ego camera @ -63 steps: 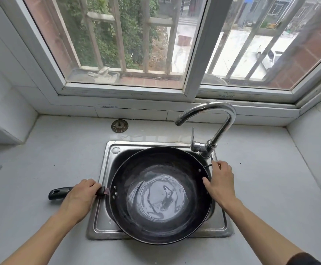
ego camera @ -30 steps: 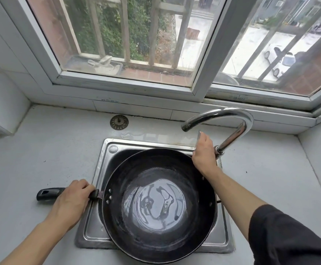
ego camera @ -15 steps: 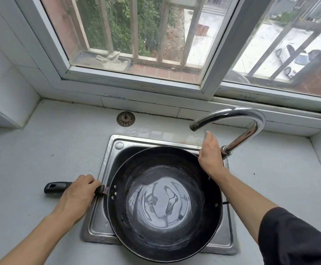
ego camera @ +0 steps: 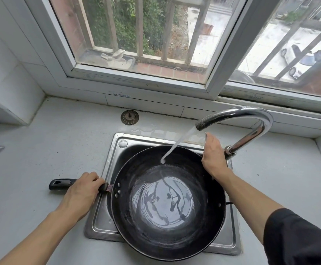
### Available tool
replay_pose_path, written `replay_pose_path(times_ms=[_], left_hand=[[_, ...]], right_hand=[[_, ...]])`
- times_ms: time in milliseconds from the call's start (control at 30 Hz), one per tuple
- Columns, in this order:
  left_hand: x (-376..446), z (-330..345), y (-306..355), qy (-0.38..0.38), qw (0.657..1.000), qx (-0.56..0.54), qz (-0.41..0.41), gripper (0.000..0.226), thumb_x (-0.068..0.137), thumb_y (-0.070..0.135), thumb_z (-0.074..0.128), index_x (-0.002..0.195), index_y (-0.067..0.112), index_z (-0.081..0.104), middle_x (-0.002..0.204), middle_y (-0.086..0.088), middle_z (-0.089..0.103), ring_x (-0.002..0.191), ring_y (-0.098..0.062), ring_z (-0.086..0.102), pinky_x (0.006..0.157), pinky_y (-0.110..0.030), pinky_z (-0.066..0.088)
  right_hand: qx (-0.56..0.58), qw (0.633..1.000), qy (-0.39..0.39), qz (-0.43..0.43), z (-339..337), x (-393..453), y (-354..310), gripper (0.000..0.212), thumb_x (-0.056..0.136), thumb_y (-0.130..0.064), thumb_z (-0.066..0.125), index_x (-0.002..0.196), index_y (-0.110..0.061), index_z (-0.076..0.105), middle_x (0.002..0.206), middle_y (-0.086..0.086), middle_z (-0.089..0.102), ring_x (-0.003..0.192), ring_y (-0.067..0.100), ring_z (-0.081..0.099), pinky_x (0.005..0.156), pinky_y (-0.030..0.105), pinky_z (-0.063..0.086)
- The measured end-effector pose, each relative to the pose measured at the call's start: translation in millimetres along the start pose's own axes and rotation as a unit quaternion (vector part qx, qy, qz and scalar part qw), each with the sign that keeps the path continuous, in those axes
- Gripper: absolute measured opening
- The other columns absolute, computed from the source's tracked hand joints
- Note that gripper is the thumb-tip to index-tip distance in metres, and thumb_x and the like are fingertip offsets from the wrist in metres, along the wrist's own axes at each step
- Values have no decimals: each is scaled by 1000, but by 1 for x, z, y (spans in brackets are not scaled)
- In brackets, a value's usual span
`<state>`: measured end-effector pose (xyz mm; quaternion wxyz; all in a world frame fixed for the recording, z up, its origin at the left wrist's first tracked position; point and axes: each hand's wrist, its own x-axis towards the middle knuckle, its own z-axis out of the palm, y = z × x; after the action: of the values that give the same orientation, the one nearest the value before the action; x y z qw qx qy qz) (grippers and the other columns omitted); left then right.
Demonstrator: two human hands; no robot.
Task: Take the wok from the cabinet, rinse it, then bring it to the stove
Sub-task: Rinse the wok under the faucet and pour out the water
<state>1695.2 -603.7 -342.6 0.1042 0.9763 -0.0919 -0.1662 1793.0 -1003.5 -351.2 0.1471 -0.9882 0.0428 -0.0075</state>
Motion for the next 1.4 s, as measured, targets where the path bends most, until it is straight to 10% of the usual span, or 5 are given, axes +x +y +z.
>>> replay_pose_path(times_ms=[800, 1100, 1400], left_hand=[[1, 8, -3, 8, 999, 22, 30, 26, 77, 13, 66, 102, 17, 62, 103, -1, 59, 95, -24, 52, 75, -40, 50], [10, 10, 9, -8, 997, 33, 69, 32, 81, 22, 68, 112, 18, 59, 108, 0, 57, 103, -22, 52, 80, -34, 47], [19, 12, 8, -40, 996, 44, 59, 29, 85, 26, 62, 113, 21, 55, 109, 5, 53, 107, -17, 49, 78, -33, 49]], right_hand=[[36, 998, 33, -45, -22, -40, 3, 53, 78, -6, 70, 126, -7, 48, 113, 9, 50, 105, 25, 44, 97, 40, 44], [-102, 967, -211, -100, -64, -93, 39, 85, 72, -63, 74, 138, -16, 47, 136, 2, 52, 125, 22, 45, 108, 33, 36], [-87, 922, -361, -112, -92, -88, 40, 112, 54, -54, 89, 143, -17, 33, 144, 1, 41, 132, 22, 35, 112, 35, 32]])
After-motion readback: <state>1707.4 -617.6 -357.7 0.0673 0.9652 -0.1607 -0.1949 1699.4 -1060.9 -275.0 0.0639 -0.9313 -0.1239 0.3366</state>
